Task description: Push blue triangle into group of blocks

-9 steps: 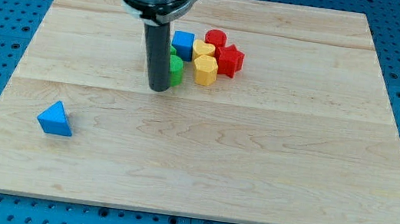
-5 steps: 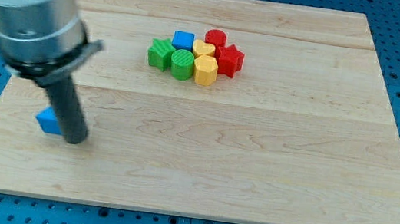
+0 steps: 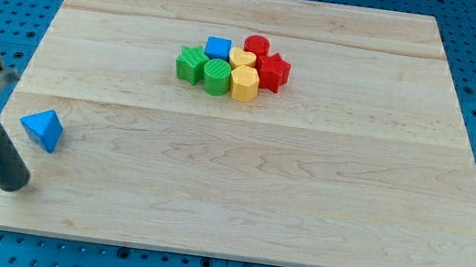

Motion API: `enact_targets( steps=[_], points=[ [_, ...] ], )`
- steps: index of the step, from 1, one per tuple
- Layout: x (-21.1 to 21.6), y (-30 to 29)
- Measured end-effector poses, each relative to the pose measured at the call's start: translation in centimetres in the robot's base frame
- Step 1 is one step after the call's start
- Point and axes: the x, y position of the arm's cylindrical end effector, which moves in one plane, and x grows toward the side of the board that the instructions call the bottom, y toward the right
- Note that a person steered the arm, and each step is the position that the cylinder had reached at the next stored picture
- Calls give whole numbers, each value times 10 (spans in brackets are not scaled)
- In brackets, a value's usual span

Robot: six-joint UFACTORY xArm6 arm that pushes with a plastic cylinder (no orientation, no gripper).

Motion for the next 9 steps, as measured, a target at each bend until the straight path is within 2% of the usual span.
enact_targets(
  steps=[2, 3, 6, 7, 8, 9],
  points=[
    [-71, 11],
    [-103, 44],
    [-162, 112],
    [-171, 125],
    [-138, 145],
    [-108, 84]
  ],
)
